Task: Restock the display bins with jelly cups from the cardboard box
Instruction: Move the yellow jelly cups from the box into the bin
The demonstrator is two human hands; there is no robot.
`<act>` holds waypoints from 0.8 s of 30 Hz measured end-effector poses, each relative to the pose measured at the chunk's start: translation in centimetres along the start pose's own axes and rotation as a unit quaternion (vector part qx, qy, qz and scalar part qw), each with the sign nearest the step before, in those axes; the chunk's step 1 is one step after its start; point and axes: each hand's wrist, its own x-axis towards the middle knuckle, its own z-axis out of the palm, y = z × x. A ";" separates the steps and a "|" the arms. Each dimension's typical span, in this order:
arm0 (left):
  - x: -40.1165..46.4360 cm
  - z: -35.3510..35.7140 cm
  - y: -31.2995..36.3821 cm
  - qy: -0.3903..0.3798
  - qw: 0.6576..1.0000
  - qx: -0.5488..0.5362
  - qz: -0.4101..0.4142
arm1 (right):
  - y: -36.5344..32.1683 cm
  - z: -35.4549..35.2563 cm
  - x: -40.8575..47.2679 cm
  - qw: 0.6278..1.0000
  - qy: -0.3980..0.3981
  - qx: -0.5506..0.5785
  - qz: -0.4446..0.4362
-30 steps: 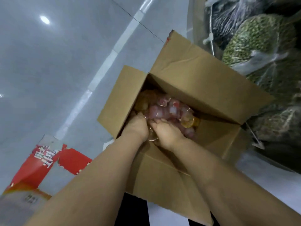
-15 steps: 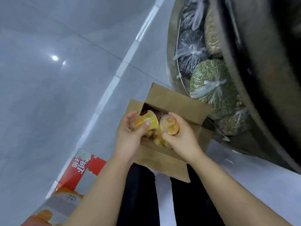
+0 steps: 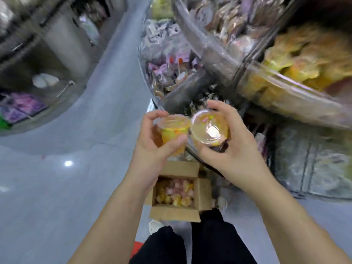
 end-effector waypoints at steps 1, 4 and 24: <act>0.4 1.7 0.9 -0.014 1.000 0.018 0.017 | -0.6 -2.0 -0.4 1.000 0.015 -0.018 -0.007; 1.8 6.7 2.7 -0.068 0.992 0.099 0.049 | -0.9 -7.6 -1.1 0.996 0.074 -0.045 -0.009; 13.7 25.2 3.4 -0.145 0.875 0.401 0.229 | 8.7 -27.0 4.8 0.931 0.075 -0.351 -0.061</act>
